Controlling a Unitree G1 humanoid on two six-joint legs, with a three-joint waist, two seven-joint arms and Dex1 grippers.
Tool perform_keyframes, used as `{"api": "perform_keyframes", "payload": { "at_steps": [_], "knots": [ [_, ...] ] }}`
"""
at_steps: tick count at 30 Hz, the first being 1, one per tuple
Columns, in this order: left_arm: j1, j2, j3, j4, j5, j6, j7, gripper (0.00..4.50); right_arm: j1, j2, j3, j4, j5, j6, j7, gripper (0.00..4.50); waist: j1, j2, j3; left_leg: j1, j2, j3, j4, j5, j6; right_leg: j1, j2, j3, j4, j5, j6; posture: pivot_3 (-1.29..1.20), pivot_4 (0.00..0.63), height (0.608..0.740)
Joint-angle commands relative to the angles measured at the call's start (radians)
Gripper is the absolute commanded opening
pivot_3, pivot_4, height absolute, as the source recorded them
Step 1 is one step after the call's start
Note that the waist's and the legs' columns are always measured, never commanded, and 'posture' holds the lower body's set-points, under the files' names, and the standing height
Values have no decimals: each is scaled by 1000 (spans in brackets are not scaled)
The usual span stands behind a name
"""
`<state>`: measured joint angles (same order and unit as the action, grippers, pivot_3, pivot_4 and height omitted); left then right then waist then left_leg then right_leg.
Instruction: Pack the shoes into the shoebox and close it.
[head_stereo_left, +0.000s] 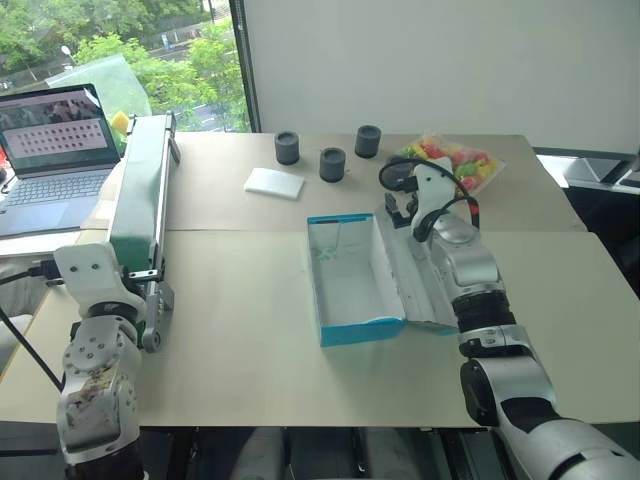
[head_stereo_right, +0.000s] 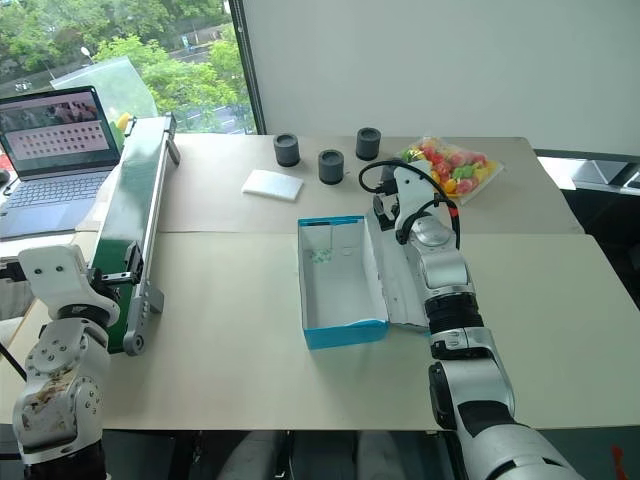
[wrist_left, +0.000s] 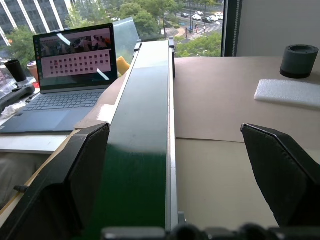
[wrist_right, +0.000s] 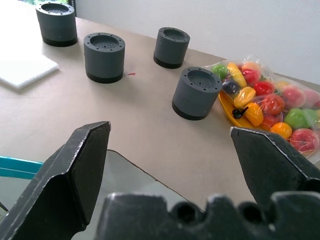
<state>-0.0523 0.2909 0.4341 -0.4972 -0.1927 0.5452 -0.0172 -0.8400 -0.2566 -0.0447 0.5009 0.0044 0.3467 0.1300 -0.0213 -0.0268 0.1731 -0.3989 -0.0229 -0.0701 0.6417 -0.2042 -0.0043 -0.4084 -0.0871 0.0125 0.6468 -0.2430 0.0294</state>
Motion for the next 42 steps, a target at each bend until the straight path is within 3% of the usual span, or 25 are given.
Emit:
{"api": "perform_keyframes", "payload": {
  "at_steps": [1, 5, 12, 20, 29, 42],
  "knots": [
    [-11, 12, 0, -13, 4, 5, 3, 4500, -17, 25, 14, -114, 43, -8, 63, 4483, 0, 0, 0, 0, 0, 0, 0, 0, 0, 0, 0, 0, 0, 0, 0, 0, 150, 728],
    [-13, 9, -8, 13, -6, 16, -6, 4500, -11, 103, 117, -398, 242, 94, 352, 4483, -23, 0, 0, -2, 1, 1, 0, 0, 0, -4, 1, 2, 1, 0, 0, 0, 150, 728],
    [41, 13, 35, -2, -32, 33, -24, 4500, 86, 64, 338, -743, 405, 297, 620, 4483, -13, 0, 0, -3, 4, -5, 0, -1, -1, -5, 4, 2, 1, 1, -1, 0, 150, 728],
    [63, 57, 106, 26, -80, 88, -54, 4500, 100, 35, 464, -694, 264, 247, 604, 4483, -12, 0, 0, -1, 5, -6, 0, -1, -2, -6, 6, 2, 1, 3, -3, 0, 150, 728],
    [67, 94, 131, -4, -105, 194, -55, 4500, 97, 108, 436, -530, 209, 207, 549, 4483, -18, -1, 0, -6, 5, -6, 0, -1, -2, -12, 7, 4, 2, 4, -4, 0, 150, 728],
    [74, 84, 120, -7, -101, 207, -40, 4500, 86, 127, 443, -461, 147, 184, 540, 4483, -18, -1, 0, -6, 5, -6, 0, -1, -3, -13, 7, 4, 2, 4, -4, 0, 150, 728]
  ]
}}
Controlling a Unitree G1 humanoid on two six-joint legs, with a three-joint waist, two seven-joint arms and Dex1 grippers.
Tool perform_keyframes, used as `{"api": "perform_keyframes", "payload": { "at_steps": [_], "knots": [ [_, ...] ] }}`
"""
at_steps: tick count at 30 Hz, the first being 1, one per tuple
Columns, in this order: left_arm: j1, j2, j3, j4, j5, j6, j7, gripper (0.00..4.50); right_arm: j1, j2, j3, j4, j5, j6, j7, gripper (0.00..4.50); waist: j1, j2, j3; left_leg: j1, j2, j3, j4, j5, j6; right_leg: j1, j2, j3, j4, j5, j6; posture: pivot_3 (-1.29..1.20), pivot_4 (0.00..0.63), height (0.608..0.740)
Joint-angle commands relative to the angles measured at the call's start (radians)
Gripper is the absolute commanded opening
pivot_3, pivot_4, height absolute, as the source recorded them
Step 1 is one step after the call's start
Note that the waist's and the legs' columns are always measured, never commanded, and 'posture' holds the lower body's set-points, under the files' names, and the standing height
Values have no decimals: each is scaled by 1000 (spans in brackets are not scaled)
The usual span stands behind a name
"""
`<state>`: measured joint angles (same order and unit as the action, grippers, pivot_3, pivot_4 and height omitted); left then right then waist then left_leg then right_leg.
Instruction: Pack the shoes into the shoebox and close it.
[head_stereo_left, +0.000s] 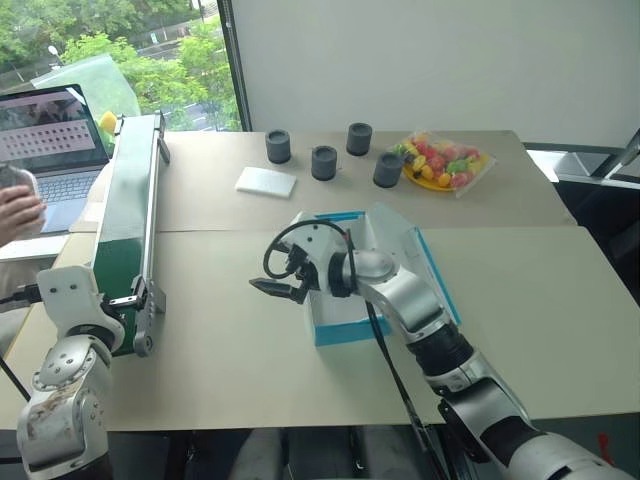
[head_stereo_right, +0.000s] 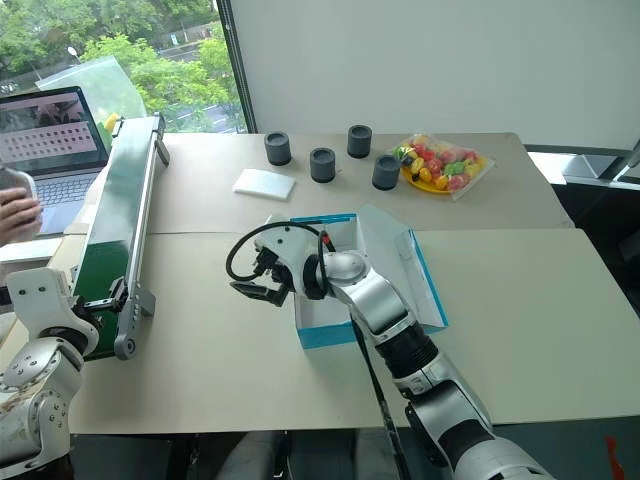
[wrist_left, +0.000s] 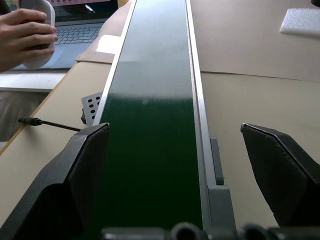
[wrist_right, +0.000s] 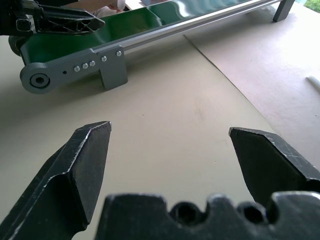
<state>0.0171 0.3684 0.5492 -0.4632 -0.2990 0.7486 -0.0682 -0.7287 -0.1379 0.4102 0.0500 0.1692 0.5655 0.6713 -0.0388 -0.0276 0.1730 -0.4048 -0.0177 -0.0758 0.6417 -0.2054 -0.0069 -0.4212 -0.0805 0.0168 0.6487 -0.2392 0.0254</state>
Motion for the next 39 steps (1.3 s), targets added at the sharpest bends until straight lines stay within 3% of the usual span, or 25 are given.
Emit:
{"api": "perform_keyframes", "payload": {
  "at_steps": [1, 39],
  "knots": [
    [6, 7, -1, -42, 6, 7, 10, 4500, -24, 9, -11, -12, -19, -34, 2, 4483, 0, 0, 0, 0, 0, 0, 0, 0, 0, 0, 0, 0, 0, 0, 0, 0, 150, 728],
    [22, 4, -6, -29, 13, -3, 20, 4500, -7, 4, -17, -13, -51, -24, 12, 4483, 0, 0, 0, 0, 0, 0, 0, 0, 0, 0, 0, 0, 0, 0, 0, 0, 150, 728]
  ]
}}
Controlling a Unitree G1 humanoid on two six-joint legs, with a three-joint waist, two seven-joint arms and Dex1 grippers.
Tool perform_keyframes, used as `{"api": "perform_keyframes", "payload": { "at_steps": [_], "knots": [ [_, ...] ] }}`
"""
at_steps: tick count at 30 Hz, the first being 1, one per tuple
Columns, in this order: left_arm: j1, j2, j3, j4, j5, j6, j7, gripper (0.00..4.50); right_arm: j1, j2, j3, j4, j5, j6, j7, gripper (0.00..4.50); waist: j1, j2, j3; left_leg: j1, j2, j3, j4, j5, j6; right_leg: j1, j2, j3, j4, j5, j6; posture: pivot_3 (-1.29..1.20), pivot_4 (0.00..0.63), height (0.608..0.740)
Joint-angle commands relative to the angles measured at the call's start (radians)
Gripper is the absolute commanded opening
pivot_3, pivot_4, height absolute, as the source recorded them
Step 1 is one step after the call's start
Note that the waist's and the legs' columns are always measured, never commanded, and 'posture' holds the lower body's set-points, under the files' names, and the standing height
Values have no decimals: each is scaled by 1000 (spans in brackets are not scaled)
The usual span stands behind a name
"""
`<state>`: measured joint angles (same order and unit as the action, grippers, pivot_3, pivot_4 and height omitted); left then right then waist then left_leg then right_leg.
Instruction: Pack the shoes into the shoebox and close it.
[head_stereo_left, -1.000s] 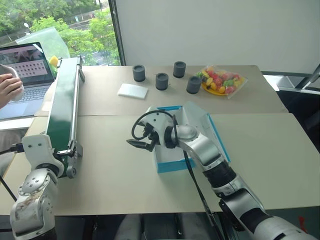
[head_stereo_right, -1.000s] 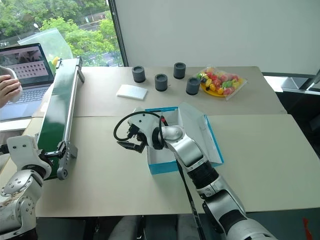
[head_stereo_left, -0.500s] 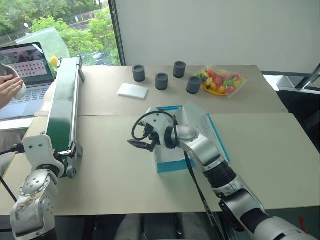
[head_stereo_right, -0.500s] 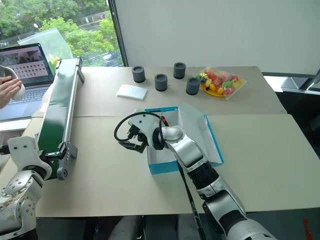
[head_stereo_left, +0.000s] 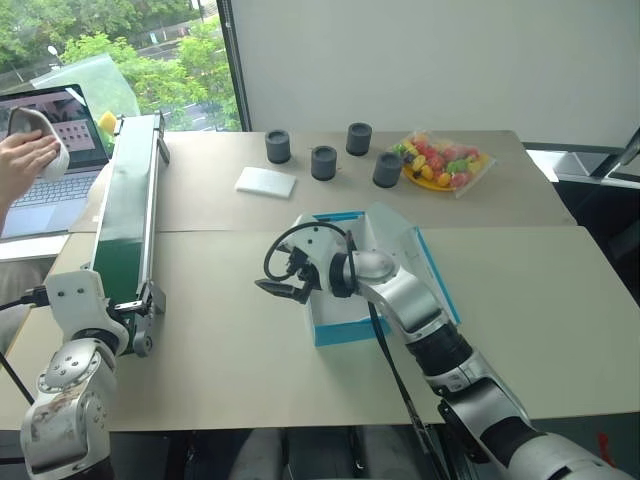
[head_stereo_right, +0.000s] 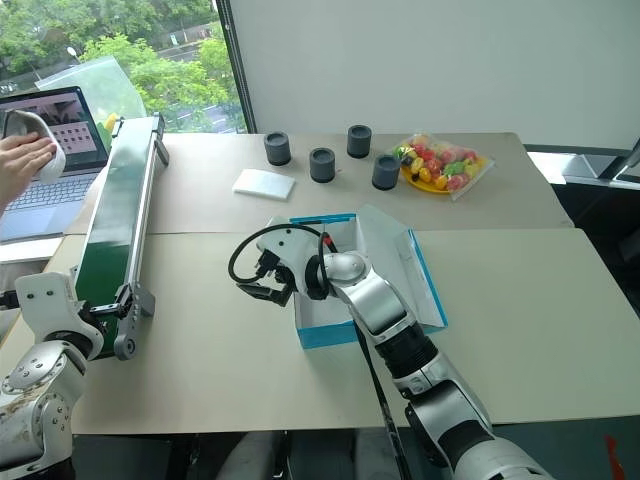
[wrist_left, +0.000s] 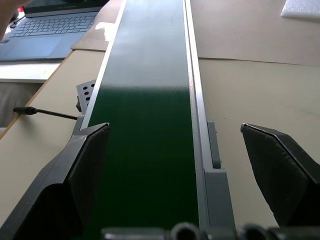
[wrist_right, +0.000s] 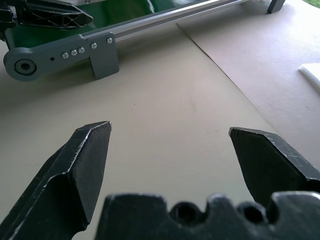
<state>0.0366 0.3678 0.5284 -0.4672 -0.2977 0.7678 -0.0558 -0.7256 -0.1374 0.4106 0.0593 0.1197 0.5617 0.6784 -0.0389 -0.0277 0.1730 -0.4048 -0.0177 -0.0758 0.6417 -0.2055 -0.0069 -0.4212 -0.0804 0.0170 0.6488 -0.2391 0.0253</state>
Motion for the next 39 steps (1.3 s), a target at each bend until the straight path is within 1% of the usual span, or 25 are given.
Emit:
{"api": "perform_keyframes", "payload": {
  "at_steps": [1, 19, 39],
  "knots": [
    [0, 4, 12, -25, 12, -22, 9, 4500, -12, 5, -19, -21, 1, -19, 6, 4483, 0, 0, 0, 0, 0, 0, 0, 0, 0, 0, 0, 0, 0, 0, 0, 0, 150, 728],
    [-10, 0, -21, -22, 6, -13, 7, 4500, 0, 3, -19, -20, -15, -12, 1, 4483, 0, 0, 0, 0, 0, 0, 0, 0, 0, 0, 0, 0, 0, 0, 0, 0, 150, 728],
    [-19, 13, -7, -21, 2, -3, 3, 4500, 0, 8, -19, -17, -19, -14, -4, 4483, 0, 0, 0, 0, 0, 0, 0, 0, 0, 0, 0, 0, 0, 0, 0, 0, 150, 728]
  ]
}}
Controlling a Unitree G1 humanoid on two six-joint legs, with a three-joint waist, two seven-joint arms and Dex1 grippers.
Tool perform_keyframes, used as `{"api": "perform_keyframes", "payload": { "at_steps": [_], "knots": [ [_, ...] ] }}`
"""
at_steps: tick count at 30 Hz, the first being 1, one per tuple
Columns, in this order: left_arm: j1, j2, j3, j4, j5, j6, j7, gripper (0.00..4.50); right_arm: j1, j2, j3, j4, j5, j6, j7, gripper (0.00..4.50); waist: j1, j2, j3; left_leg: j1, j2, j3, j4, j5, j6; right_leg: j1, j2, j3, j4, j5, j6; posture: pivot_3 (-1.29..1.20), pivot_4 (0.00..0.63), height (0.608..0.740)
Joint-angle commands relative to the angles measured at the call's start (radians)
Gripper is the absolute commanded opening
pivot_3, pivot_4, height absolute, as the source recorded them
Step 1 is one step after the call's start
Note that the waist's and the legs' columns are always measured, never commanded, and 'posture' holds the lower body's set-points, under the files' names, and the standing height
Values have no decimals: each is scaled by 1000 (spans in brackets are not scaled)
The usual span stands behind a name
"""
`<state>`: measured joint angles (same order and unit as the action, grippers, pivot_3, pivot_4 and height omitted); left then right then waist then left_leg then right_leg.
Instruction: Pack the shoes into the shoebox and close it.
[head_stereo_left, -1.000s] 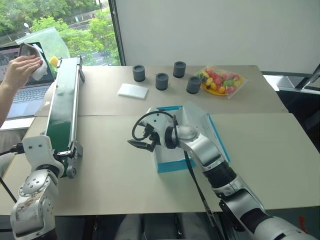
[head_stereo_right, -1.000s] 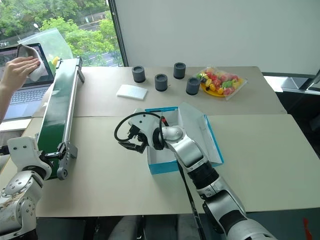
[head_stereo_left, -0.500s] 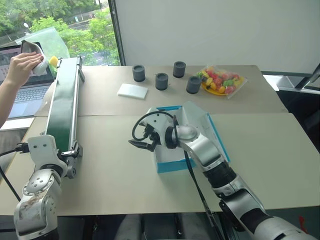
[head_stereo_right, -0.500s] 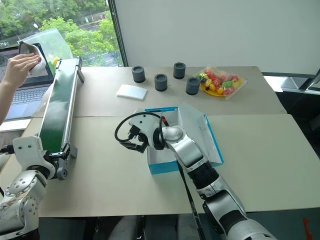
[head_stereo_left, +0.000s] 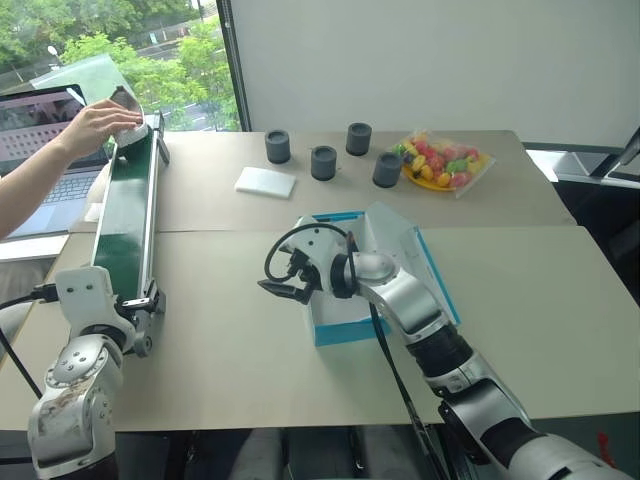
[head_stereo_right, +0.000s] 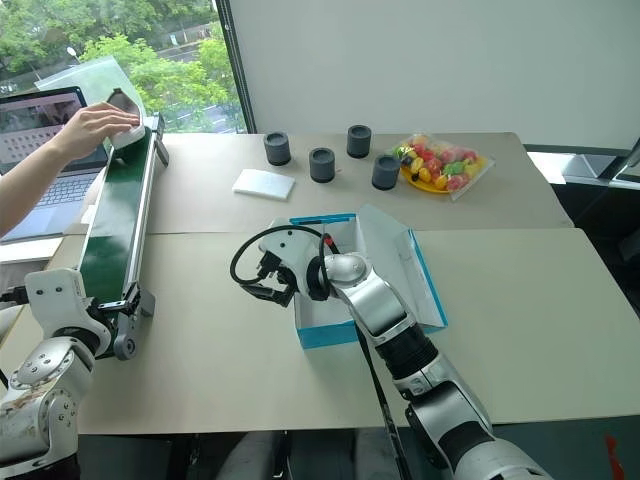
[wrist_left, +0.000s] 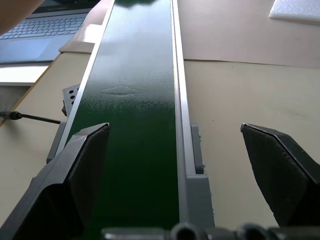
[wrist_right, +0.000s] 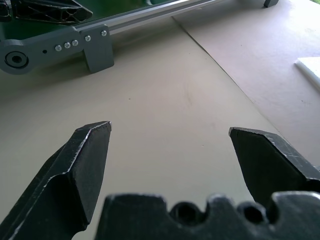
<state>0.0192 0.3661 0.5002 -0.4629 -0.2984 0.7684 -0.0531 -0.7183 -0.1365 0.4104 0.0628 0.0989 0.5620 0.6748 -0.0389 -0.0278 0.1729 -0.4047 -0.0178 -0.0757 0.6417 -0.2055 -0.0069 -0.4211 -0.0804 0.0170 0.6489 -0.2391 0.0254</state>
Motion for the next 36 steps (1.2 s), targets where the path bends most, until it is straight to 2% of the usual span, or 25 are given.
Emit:
{"api": "perform_keyframes", "payload": {
  "at_steps": [1, 36],
  "knots": [
    [0, 15, 23, -26, 3, -4, 0, 4500, -8, 7, -18, -20, 2, -14, 1, 4483, 0, 0, 0, 0, 0, 0, 0, 0, 0, 0, 0, 0, 0, 0, 0, 0, 150, 728],
    [32, 13, 74, -35, -24, 14, 0, 4500, -3, 16, -13, -20, 3, -12, 6, 4483, -1, 0, 0, 0, 0, 0, 0, 0, 0, 0, 0, 0, 0, 0, 0, 0, 150, 728]
  ]
}}
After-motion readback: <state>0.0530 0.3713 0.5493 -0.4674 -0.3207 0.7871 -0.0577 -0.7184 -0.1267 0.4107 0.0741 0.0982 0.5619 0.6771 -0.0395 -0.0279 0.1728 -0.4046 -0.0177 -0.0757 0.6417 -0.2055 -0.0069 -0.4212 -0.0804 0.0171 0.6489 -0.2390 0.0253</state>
